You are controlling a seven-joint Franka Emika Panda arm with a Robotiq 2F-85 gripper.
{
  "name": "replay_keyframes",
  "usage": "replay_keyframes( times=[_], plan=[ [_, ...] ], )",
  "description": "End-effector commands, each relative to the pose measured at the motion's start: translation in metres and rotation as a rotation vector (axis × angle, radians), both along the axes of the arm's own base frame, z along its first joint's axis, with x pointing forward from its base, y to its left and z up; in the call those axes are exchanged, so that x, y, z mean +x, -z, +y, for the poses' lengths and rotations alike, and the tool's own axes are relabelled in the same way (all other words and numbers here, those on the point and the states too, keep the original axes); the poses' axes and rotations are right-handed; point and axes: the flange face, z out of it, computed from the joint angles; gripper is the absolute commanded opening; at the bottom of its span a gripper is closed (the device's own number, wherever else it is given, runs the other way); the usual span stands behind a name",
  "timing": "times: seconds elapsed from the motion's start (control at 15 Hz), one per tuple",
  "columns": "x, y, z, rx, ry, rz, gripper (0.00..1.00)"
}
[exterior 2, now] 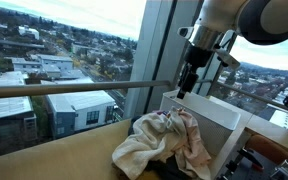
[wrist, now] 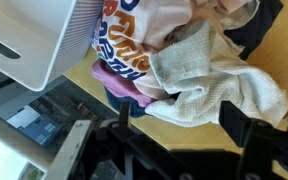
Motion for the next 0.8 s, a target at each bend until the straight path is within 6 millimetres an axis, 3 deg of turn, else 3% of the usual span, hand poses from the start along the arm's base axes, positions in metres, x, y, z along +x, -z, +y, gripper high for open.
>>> replay_keyframes(
  times=[0.0,0.53,0.6,0.73],
  plan=[
    [0.0002,-0.0006,0.0002,0.0,0.0,0.001,0.9],
    [0.0001,-0.0006,0.0003,0.0,0.0,0.001,0.9],
    [0.0001,-0.0006,0.0003,0.0,0.0,0.001,0.98],
    [0.0037,-0.0025,-0.0061,-0.017,-0.003,-0.002,1.0]
  ],
)
